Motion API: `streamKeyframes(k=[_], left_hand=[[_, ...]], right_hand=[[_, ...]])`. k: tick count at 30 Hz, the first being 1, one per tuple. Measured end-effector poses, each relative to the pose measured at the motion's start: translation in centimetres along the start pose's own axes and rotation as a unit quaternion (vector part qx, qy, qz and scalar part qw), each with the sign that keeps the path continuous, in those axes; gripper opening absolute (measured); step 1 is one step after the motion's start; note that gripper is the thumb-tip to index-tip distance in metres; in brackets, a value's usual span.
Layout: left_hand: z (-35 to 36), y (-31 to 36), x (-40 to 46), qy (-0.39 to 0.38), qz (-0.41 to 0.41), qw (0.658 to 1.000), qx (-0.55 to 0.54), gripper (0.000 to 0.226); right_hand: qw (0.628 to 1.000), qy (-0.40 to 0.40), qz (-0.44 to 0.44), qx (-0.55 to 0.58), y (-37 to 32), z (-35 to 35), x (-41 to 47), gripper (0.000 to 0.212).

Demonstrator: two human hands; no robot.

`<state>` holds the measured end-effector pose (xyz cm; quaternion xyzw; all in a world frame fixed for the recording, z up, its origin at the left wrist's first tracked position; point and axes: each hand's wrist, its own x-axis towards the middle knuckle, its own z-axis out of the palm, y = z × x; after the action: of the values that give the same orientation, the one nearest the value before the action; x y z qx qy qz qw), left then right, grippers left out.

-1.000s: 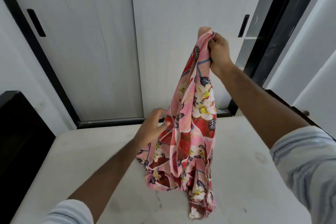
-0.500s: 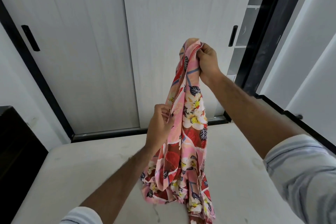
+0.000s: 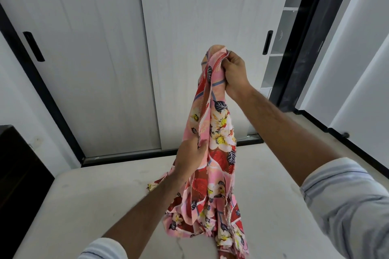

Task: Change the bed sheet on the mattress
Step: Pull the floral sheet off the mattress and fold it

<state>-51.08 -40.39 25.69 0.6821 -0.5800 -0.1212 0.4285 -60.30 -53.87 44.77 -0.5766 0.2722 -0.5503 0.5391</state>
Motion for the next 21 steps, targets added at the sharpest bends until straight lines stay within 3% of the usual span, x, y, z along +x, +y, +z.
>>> streamKeyframes(k=[4, 6, 8, 11, 14, 17, 19, 21], left_hand=[[0.3, -1.3, -0.2, -0.040, -0.039, 0.998, -0.017, 0.038], [-0.2, -2.3, 0.2, -0.029, -0.075, 0.995, -0.062, 0.034], [-2.3, -3.4, 1.4, 0.027, -0.108, 0.990, -0.085, 0.027], [-8.9, -4.5, 4.7, 0.174, -0.118, 0.975, -0.074, 0.020], [-17.2, -3.7, 9.1, 0.285, -0.072, 0.956, -0.004, 0.026], [-25.3, -0.8, 12.2, 0.354, -0.007, 0.933, 0.071, 0.029], [-29.8, 0.8, 13.2, 0.338, 0.059, 0.926, 0.157, 0.026], [-33.4, 1.6, 13.4, 0.271, 0.100, 0.926, 0.244, 0.022]], right_hand=[[1.000, 0.020, 0.009, 0.013, 0.0, -0.2, 0.1, 0.027], [0.999, 0.050, 0.012, 0.006, 0.2, -0.5, 0.6, 0.025], [0.997, 0.078, 0.016, 0.000, 0.5, -1.5, 1.5, 0.024], [0.996, 0.074, 0.044, 0.009, -0.2, -2.5, 2.5, 0.028], [0.998, -0.021, 0.066, -0.005, -3.1, -2.3, 3.4, 0.038], [0.974, -0.194, 0.102, -0.056, -7.3, -2.2, 5.3, 0.032], [0.953, -0.260, 0.114, -0.107, -10.0, -2.8, 6.6, 0.032], [0.940, -0.279, 0.125, -0.154, -11.4, -2.8, 7.7, 0.032]])
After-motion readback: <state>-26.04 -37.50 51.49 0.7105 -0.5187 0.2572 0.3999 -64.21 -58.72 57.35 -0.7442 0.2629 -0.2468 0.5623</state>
